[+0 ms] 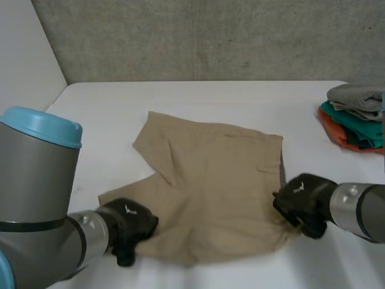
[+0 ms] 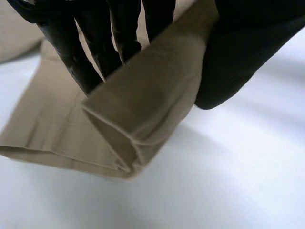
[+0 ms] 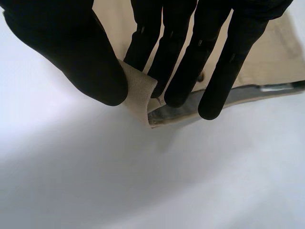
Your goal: Fold the laundry.
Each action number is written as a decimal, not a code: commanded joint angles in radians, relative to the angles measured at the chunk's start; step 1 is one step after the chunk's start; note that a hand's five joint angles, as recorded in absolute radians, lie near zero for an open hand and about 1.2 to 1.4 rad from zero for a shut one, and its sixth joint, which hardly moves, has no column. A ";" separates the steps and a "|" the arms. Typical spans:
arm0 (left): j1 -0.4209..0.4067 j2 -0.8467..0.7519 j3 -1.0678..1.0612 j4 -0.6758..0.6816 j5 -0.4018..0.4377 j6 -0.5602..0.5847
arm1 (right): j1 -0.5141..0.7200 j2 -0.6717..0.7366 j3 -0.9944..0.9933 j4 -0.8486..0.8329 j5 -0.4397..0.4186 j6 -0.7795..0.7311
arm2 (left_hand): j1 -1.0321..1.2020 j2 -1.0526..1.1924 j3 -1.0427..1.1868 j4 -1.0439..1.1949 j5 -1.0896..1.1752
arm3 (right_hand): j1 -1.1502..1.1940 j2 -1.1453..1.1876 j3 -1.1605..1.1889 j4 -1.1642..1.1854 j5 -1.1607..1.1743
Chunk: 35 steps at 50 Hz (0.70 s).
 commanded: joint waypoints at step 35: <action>0.186 -0.923 1.284 -0.015 0.291 0.506 | -0.005 0.057 0.125 -0.238 0.000 -0.025 | -0.455 -0.473 -0.470 -0.472 -0.460 | 0.284 0.223 0.206 0.199 0.213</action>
